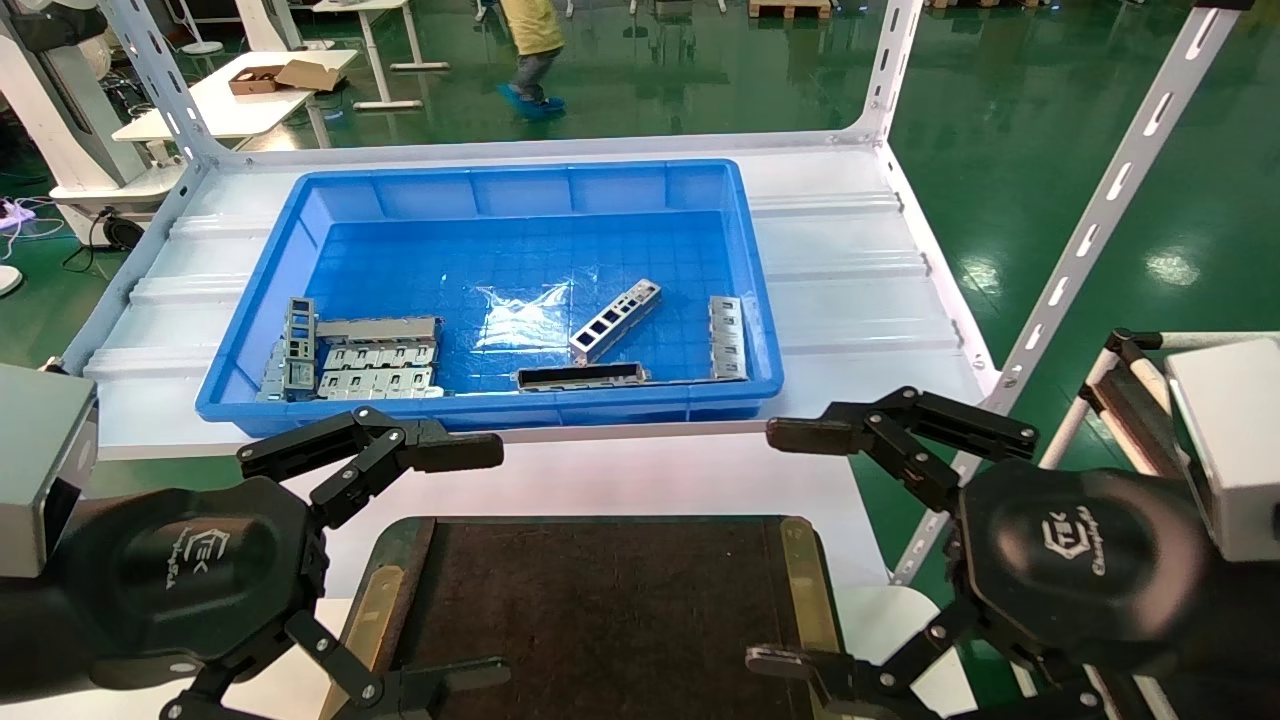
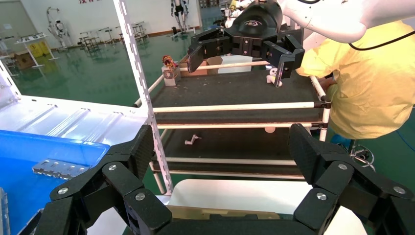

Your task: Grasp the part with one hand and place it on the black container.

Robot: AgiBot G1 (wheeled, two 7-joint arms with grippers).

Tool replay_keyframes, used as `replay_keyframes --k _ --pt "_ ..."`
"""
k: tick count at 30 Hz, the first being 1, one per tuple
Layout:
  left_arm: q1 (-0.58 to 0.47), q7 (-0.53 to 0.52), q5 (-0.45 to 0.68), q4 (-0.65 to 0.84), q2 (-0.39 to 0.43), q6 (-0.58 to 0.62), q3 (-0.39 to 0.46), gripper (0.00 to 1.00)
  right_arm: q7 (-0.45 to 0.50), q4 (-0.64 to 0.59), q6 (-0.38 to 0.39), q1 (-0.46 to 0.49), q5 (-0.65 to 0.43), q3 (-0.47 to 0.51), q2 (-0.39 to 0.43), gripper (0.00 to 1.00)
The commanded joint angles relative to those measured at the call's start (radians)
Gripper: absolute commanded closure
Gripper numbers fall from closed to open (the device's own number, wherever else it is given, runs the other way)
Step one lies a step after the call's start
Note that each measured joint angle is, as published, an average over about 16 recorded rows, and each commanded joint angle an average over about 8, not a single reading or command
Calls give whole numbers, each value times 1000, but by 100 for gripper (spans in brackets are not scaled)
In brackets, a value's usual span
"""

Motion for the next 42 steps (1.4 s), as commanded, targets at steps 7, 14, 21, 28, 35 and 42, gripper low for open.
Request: replay_keyframes --k 7,14,21,28,35,42 --pt "0 0 0 0 0 0 0 0 0 0 0 0 0 0 0 0" --pt "-3 7 7 3 2 -4 0 0 0 0 0 0 0 0 0 0" --pt "-19 8 35 8 19 -38 7 0 -1 -1 0 1 0 -1 0 0" --pt "-54 -22 84 30 68 -120 27 0 -1 -1 0 1 1 -2 0 0" --pt "-123 -32 165 99 148 -194 68 0 -1 -1 0 1 1 -2 0 0" --pt "-222 -19 298 208 242 -281 126 0 -1 -1 0 1 1 -3 1 0"
